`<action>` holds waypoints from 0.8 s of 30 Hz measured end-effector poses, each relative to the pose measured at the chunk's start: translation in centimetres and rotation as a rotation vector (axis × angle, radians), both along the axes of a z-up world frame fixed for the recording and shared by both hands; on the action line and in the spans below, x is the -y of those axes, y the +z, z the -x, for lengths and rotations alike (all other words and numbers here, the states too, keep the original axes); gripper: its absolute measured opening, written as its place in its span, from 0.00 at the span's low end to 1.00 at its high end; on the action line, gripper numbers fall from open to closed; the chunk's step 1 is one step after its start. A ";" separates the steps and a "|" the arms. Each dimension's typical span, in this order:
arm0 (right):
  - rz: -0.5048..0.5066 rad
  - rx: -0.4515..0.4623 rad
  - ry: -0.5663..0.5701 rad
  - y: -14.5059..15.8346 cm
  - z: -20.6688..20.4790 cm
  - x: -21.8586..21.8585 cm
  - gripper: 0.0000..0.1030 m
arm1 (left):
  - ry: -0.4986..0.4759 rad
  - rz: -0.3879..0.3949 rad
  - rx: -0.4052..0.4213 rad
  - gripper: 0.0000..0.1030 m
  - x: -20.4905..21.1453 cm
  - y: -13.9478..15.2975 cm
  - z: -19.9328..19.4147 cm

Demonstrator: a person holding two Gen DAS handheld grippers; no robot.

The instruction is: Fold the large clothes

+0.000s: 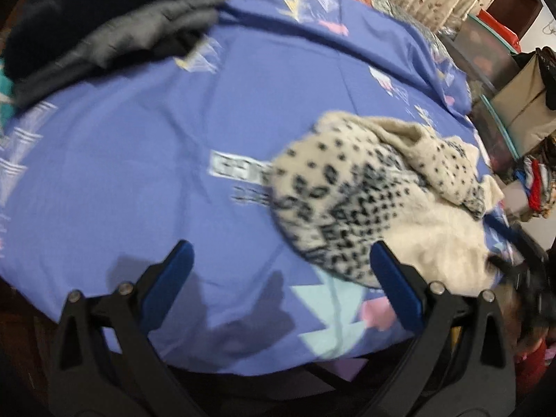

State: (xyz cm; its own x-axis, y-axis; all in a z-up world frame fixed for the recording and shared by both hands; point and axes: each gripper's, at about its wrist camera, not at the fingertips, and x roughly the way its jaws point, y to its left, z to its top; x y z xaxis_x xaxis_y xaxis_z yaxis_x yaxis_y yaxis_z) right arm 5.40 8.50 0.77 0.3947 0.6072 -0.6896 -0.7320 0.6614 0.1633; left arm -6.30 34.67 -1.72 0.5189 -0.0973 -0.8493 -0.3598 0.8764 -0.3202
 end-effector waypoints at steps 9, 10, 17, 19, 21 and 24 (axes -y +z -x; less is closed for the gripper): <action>0.155 -0.034 -0.251 -3.7 -14.0 4.8 0.97 | 0.029 -0.027 -0.099 0.94 0.7 -3.7 -4.9; 0.158 -0.055 -0.240 -4.3 -14.4 4.3 0.97 | 0.042 -0.052 -0.102 0.94 0.3 -3.7 -5.2; 0.335 -0.030 -0.122 -7.5 -12.7 2.0 0.44 | -0.108 -0.095 -0.120 0.86 1.6 -5.7 -9.5; 0.293 -0.009 -0.175 -5.5 -12.1 3.3 0.31 | -0.148 -0.163 -0.153 0.42 3.1 -6.9 -10.8; 0.236 0.095 -0.230 -1.7 -11.0 4.6 0.31 | -0.151 -0.117 -0.175 0.10 3.4 -7.6 -11.4; 0.123 0.226 -0.311 5.7 -9.1 7.0 0.31 | -0.095 -0.099 -0.060 0.08 2.7 -4.2 -10.7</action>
